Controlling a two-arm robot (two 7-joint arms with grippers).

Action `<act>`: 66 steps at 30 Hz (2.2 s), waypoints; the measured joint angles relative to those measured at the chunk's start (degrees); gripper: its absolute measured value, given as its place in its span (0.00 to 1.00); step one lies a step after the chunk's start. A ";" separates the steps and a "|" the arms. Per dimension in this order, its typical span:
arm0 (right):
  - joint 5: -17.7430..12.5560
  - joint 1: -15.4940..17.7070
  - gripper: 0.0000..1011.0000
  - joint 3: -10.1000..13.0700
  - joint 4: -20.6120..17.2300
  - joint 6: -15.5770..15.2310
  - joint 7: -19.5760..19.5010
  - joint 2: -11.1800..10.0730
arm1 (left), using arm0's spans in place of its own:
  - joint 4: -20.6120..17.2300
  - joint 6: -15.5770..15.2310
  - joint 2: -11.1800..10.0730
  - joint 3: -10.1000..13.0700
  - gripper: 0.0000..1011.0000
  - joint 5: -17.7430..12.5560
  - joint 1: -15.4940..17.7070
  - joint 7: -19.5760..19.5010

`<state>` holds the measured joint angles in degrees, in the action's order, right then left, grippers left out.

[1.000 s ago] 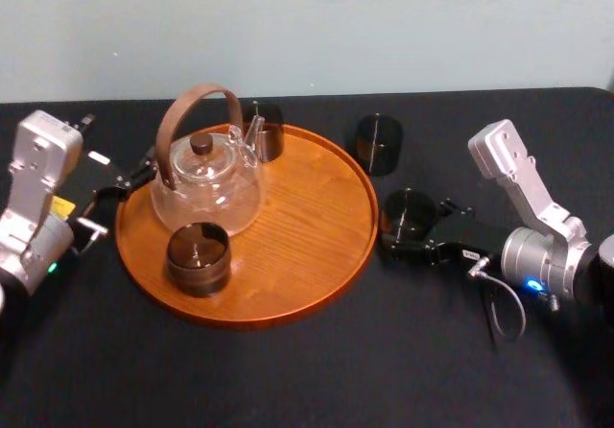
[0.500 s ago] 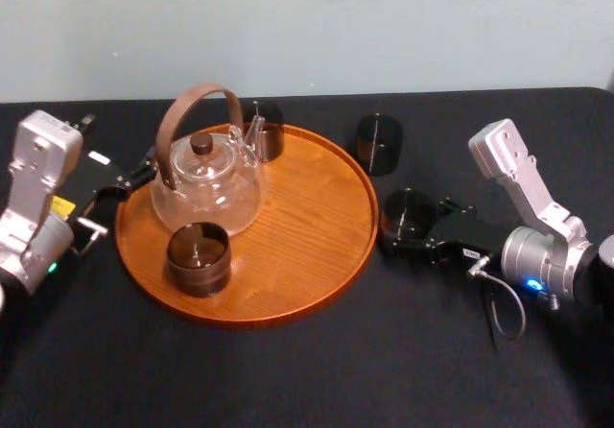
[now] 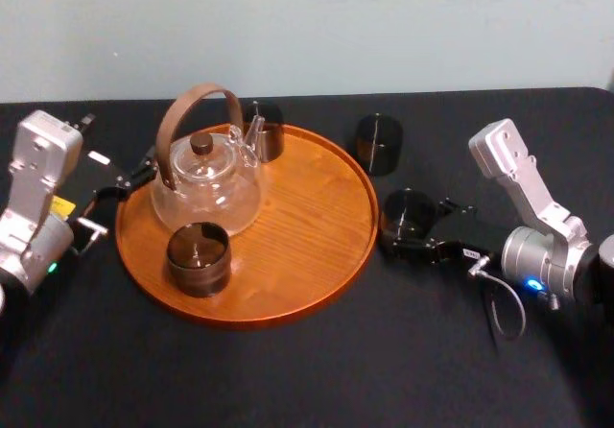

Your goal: Pick up the glass from the table and place it on the tray.

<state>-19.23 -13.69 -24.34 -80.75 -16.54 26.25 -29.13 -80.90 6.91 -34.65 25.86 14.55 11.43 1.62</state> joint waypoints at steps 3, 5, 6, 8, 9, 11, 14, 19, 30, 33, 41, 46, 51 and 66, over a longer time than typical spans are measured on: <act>-0.01 0.00 0.89 0.00 0.00 -0.01 0.01 0.00 | 0.00 0.00 0.00 0.00 0.99 0.00 0.00 0.00; -0.02 0.00 0.89 0.00 0.00 -0.02 0.02 0.00 | 0.00 0.00 0.00 0.00 0.99 0.00 0.00 0.00; -0.02 0.00 0.89 0.00 0.00 -0.02 0.03 0.00 | 0.00 0.00 0.00 0.00 0.99 0.00 0.00 0.00; -0.13 0.07 0.89 0.05 -0.06 -0.03 0.06 -0.05 | 0.00 0.00 0.00 0.00 0.99 0.00 0.00 0.00; -0.24 0.18 0.89 0.14 -0.21 -0.03 0.11 -0.13 | 0.00 0.00 0.00 0.00 0.99 0.00 0.00 0.00; -0.76 0.59 0.89 0.57 -0.97 -0.03 0.38 -0.51 | 0.00 0.00 0.00 0.00 0.99 0.00 0.00 0.00; -1.42 1.17 0.89 1.12 -2.33 -0.17 0.77 -1.33 | 0.00 0.00 0.00 0.00 0.99 0.00 0.00 0.00; -2.42 1.81 0.89 1.82 -4.49 -0.26 1.35 -2.66 | 0.00 0.00 0.00 0.00 0.99 0.00 0.00 0.00; -4.95 1.46 0.89 2.43 -8.15 -0.56 2.28 -4.53 | 0.00 0.00 0.00 0.00 0.99 0.00 0.00 0.00; -5.19 0.64 0.89 1.88 -8.29 -0.59 2.40 -4.54 | 0.00 0.00 0.00 0.00 0.99 0.00 0.00 0.00; -5.27 -2.80 0.89 -0.50 -6.36 -0.72 2.41 -2.65 | 0.00 0.00 0.00 0.00 0.99 0.00 0.00 0.00; -5.01 -4.71 0.89 -1.77 -4.35 -0.72 2.00 -1.06 | 0.00 0.00 0.00 0.00 0.99 0.00 0.00 0.00; -4.64 -6.46 0.89 -2.79 -2.34 -0.63 1.62 0.59 | 0.00 0.00 0.00 0.00 0.99 0.00 0.00 0.00; -2.30 -10.84 0.89 -5.35 4.20 1.64 0.91 5.25 | 0.00 0.00 0.00 0.00 0.99 0.00 0.00 0.00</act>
<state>-21.53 -24.52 -29.68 -76.56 -14.90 27.17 -23.88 -80.90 6.91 -34.65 25.86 14.55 11.43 1.62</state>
